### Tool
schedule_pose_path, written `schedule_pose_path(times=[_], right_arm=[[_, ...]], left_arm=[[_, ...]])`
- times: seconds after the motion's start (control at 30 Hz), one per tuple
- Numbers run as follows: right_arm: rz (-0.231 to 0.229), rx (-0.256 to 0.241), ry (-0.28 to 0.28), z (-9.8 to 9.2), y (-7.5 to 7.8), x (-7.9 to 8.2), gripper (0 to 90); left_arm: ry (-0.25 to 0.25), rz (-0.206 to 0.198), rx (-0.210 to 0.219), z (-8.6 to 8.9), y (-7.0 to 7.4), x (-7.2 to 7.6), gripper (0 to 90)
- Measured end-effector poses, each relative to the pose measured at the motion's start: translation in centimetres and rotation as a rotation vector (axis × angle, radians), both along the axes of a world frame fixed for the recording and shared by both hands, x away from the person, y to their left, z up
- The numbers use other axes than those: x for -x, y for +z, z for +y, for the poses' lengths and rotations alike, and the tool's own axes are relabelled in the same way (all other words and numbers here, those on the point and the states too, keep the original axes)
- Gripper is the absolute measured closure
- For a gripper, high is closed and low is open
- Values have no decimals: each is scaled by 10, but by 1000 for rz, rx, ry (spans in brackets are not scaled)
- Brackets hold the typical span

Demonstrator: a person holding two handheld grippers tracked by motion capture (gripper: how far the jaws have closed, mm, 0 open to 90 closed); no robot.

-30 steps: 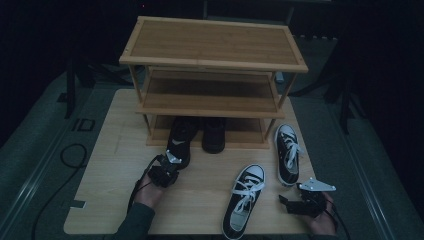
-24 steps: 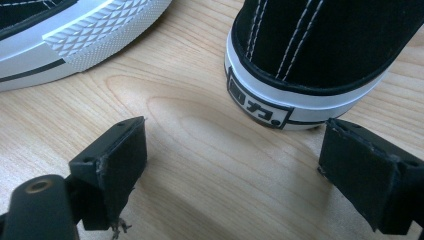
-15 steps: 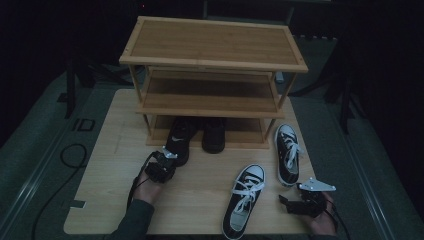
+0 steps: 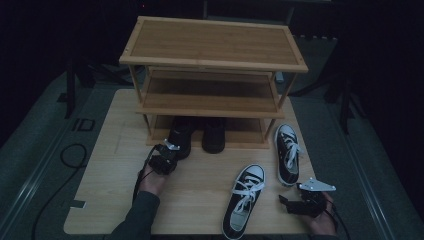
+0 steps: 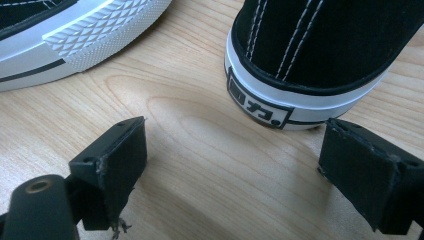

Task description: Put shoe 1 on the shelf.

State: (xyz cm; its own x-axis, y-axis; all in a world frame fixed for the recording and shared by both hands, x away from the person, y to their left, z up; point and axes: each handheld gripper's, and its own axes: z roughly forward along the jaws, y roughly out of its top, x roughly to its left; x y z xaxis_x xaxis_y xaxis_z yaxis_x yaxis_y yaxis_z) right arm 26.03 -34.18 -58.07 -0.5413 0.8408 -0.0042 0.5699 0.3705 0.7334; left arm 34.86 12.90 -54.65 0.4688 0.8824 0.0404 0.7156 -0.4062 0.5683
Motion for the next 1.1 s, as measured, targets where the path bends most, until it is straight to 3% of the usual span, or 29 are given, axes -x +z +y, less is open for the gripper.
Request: schedule_pose_path(times=[0.17,0.57,1.1], right_arm=[[0,0,0,0,0,0,114],[0,0,0,0,0,0,114],[0,0,0,0,0,0,114]], left_arm=[[-18,-6,-3,-12,5,-9,900],[-59,29,-16,-35,2,-25,900],[-75,58,-22,-44,0,-32,900]])
